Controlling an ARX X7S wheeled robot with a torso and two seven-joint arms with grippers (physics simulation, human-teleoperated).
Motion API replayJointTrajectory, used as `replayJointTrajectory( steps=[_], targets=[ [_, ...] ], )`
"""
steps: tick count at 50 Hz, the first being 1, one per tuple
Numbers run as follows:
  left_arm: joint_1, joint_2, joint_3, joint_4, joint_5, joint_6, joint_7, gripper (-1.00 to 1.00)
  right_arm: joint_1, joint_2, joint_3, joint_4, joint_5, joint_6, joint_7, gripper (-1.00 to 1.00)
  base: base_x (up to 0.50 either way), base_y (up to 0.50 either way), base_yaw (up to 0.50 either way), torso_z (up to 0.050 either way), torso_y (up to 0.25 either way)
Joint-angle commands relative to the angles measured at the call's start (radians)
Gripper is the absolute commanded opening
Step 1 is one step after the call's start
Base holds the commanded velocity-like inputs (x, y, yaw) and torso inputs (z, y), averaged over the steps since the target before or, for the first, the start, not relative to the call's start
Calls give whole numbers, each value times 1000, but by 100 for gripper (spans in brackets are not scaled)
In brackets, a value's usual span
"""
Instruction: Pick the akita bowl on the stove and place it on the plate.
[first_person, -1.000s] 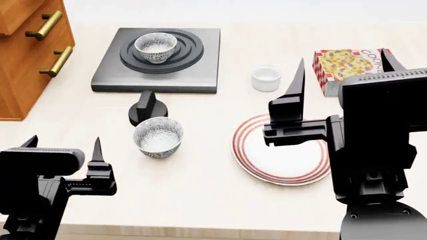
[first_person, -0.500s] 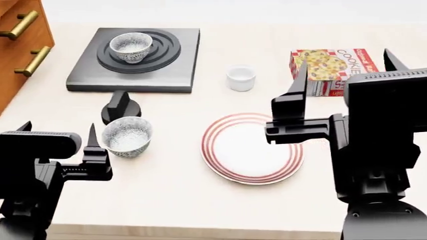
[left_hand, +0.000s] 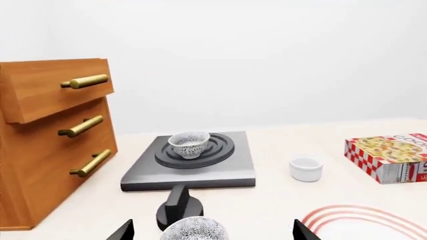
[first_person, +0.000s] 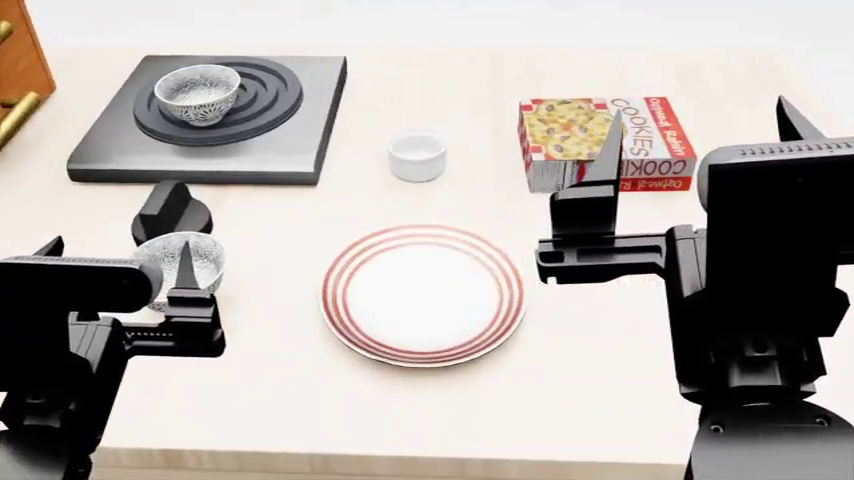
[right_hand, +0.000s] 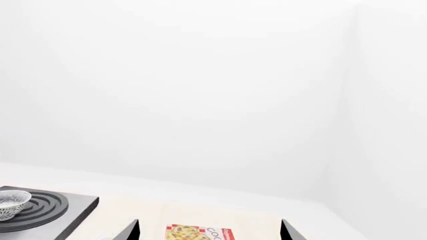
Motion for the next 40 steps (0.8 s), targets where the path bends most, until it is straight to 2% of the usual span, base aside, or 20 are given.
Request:
replayJointTrajectory(
  steps=[1, 23, 40],
  targets=[
    [-1, -7, 2, 4, -4, -3, -4, 100, -5, 0, -1, 6, 5, -11, 4, 100, 0, 0, 0, 0, 0],
    [-5, -13, 9, 1, -12, -2, -11, 100, 2, 8, -7, 1, 9, 1, 14, 100, 6, 0, 0, 0, 0],
    [-7, -18, 14, 4, -19, -1, -15, 100, 4, 8, -4, -5, 19, 6, 19, 100, 228, 0, 0, 0, 0]
  ],
)
